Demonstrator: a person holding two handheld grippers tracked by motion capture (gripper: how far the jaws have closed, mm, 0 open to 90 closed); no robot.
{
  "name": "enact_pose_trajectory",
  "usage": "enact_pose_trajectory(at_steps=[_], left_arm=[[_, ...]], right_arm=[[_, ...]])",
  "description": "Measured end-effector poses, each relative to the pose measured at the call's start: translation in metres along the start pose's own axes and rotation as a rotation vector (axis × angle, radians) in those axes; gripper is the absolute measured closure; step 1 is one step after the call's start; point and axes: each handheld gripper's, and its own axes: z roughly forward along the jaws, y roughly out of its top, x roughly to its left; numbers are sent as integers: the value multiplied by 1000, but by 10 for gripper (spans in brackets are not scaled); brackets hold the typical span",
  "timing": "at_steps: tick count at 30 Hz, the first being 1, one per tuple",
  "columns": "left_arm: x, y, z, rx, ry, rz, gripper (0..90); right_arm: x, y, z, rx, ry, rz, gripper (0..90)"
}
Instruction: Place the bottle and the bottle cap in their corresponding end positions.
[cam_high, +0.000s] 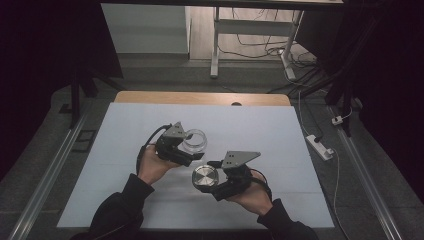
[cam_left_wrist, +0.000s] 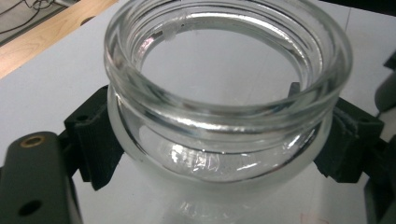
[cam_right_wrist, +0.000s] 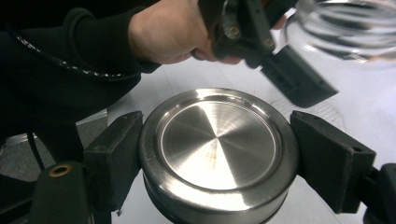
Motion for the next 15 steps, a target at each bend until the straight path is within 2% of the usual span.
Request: enact_pose_trajectory(at_steps=[15], left_arm=[[11,1,12,-9,11,-7,157]], right_arm=[[5,-15,9,24,-3,2,199]])
